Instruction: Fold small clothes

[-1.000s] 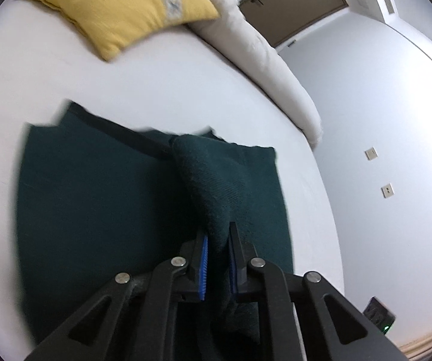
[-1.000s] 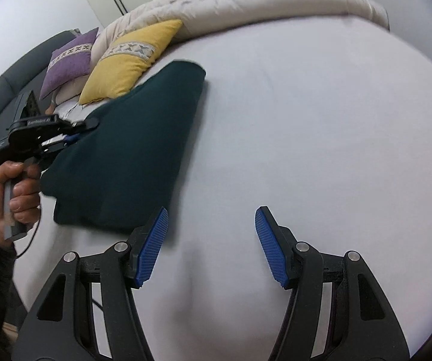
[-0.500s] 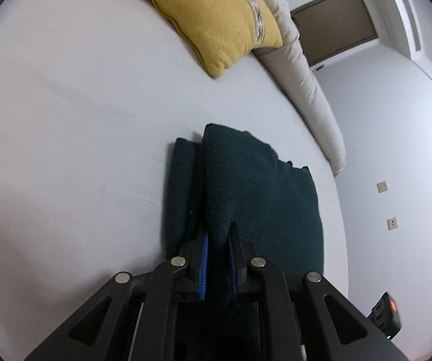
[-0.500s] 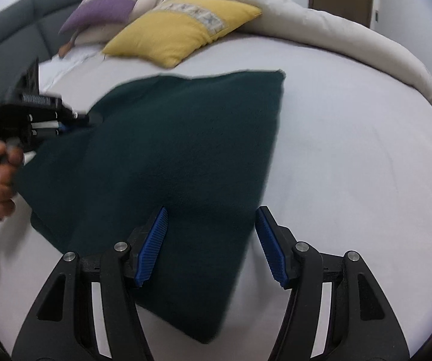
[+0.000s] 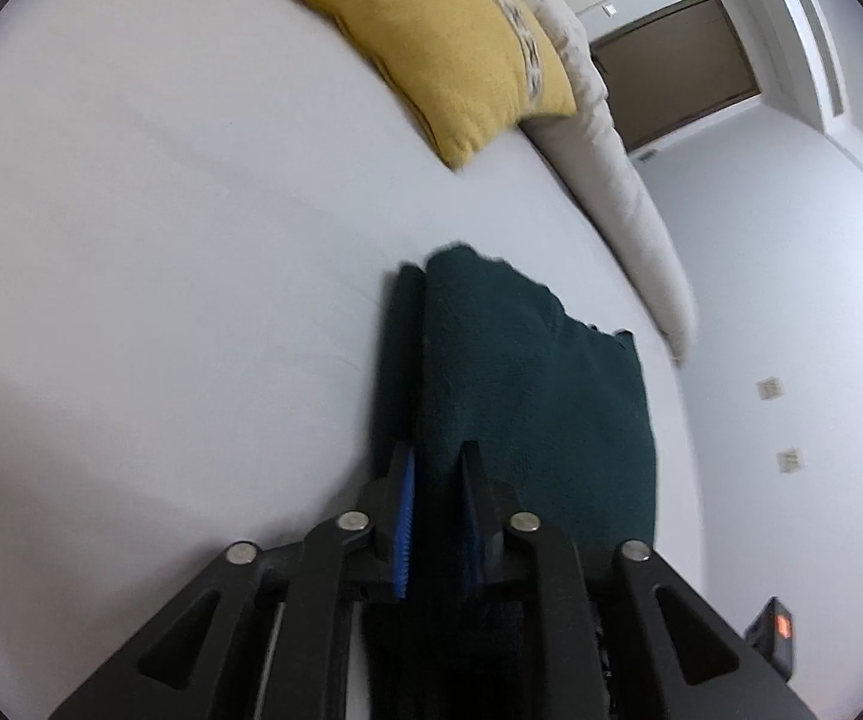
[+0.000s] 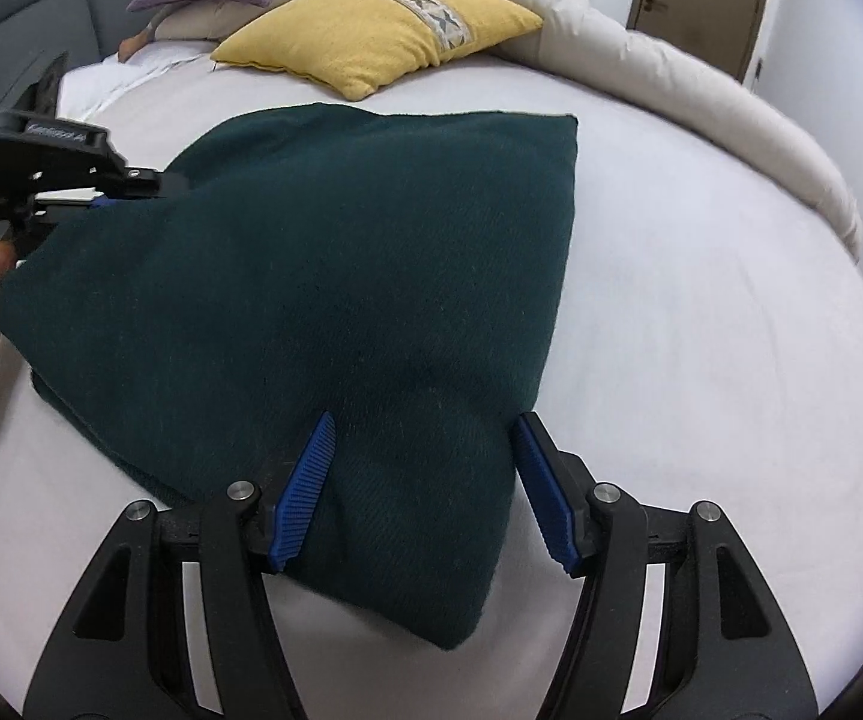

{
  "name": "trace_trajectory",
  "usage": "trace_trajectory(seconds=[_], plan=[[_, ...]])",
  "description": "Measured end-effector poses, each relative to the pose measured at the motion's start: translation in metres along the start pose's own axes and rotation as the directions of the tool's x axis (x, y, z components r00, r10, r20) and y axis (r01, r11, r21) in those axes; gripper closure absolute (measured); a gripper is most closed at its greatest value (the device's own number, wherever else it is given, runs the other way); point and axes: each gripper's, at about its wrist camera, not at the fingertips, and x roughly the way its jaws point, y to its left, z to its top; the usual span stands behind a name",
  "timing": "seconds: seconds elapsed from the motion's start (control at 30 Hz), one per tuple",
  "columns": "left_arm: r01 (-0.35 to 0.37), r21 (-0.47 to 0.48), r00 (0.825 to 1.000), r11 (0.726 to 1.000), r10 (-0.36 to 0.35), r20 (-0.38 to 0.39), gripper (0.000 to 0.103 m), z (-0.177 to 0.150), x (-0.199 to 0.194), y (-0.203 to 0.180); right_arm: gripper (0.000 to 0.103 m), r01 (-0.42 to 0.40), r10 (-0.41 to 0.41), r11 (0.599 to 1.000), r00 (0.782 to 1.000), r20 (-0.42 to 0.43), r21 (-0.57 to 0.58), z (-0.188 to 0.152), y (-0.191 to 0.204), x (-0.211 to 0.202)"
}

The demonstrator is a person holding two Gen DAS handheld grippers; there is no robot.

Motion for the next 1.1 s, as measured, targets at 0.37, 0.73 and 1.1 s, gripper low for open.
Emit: trace_trajectory(seconds=[0.37,0.73,1.1], plan=[[-0.268,0.354,0.964,0.896,0.247,0.103,0.082,-0.053,-0.007,-0.054,0.045,-0.049,0.051,0.996,0.998,-0.025,0.078,-0.011,-0.018,-0.008],[-0.283,0.351,0.958,0.893,0.242,0.156,0.065,-0.081,-0.017,-0.038,0.045,-0.029,0.029,0.994,1.000,0.002,0.107,-0.007,-0.036,-0.054],[-0.325,0.358,0.922,0.876,0.209,0.324,0.061,-0.068,-0.053,-0.087,0.045,-0.364,0.352,0.876,0.931,0.094,0.317,0.062,-0.070,-0.019]])
